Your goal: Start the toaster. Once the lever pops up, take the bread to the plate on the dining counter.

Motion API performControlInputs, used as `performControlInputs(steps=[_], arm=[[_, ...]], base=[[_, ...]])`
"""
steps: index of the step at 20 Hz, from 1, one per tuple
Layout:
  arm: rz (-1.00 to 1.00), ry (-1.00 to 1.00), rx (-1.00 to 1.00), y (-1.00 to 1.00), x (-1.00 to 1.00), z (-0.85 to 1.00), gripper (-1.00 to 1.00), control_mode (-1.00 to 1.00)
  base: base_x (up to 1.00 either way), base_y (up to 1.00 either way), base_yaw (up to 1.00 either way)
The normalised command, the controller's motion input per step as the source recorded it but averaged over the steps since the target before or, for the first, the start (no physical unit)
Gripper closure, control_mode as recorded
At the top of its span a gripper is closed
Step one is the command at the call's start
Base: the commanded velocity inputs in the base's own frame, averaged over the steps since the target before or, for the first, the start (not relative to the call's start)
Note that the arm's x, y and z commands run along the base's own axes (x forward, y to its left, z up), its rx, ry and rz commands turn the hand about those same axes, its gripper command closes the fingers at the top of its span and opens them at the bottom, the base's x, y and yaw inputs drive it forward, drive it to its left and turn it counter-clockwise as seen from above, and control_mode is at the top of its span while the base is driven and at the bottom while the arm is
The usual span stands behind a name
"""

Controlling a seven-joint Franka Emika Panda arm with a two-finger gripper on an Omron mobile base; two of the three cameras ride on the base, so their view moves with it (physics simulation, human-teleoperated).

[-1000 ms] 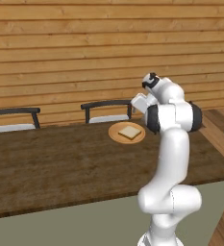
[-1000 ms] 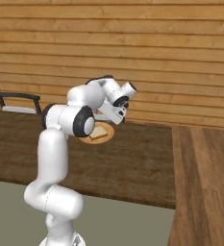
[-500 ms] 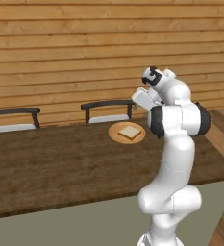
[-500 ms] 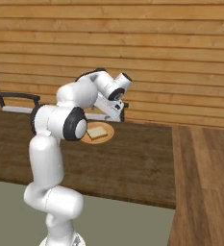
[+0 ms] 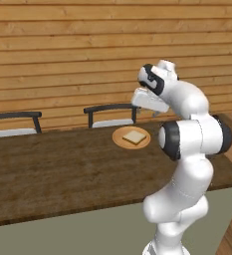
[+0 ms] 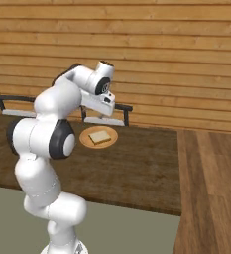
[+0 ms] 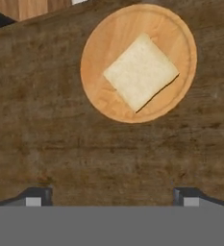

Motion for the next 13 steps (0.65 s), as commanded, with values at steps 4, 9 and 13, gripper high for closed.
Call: performControlInputs(steps=[4, 9, 13], arm=[[0.0, -0.01, -0.18, 0.42, -1.0, 0.32, -1.0, -1.0], [0.0, 0.0, -0.06, 0.02, -1.0, 0.29, -1.0, -1.0], [0.0, 0.0, -0.02, -0.2, -1.0, 0.47, -1.0, -1.0]], base=[[0.0, 0.0, 0.0], [0.0, 0.0, 0.0], [0.0, 0.0, 0.0]])
